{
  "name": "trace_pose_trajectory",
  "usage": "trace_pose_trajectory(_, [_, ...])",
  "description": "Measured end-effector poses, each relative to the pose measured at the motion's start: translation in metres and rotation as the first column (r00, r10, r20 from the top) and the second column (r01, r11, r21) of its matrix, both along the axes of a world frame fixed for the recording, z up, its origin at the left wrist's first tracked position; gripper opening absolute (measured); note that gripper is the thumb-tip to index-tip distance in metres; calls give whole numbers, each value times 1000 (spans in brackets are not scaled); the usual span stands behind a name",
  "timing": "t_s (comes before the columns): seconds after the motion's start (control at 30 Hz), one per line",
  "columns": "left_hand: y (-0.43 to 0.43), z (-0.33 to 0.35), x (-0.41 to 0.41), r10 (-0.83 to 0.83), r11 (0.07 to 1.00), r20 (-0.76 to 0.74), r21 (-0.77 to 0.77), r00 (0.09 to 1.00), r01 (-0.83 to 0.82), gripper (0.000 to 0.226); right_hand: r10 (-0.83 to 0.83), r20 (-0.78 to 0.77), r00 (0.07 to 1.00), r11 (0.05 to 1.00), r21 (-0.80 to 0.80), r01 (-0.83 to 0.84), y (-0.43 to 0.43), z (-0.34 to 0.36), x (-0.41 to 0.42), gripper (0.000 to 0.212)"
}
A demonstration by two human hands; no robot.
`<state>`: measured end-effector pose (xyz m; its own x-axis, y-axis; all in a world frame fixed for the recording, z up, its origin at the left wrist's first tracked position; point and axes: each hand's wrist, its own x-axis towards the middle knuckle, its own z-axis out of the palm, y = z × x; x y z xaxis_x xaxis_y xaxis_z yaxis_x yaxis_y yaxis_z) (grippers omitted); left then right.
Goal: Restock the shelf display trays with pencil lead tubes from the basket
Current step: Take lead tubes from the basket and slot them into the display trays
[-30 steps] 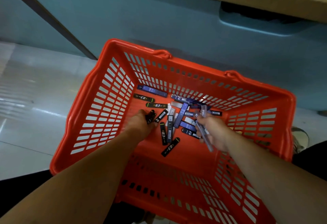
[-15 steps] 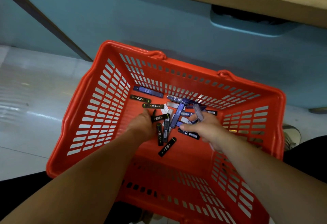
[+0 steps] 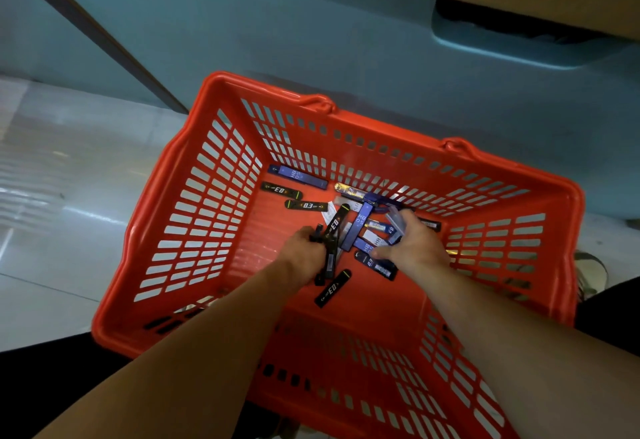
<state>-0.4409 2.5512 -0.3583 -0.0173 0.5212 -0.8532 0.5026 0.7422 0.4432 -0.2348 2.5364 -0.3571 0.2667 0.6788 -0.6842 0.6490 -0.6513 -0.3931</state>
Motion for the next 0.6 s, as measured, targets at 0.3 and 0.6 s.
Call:
trace_pose_trajectory(0.3, [-10,-19,5,-273,938,-319,122,908,325,64,-186,-36,982,982,30,187,-2,-10,11,26])
trace_pose_trajectory(0.6, [0,-19,-11,-296,918,-330,162,897,362,43,-473,-235,849,874,-5,485,1,-3,-2,18])
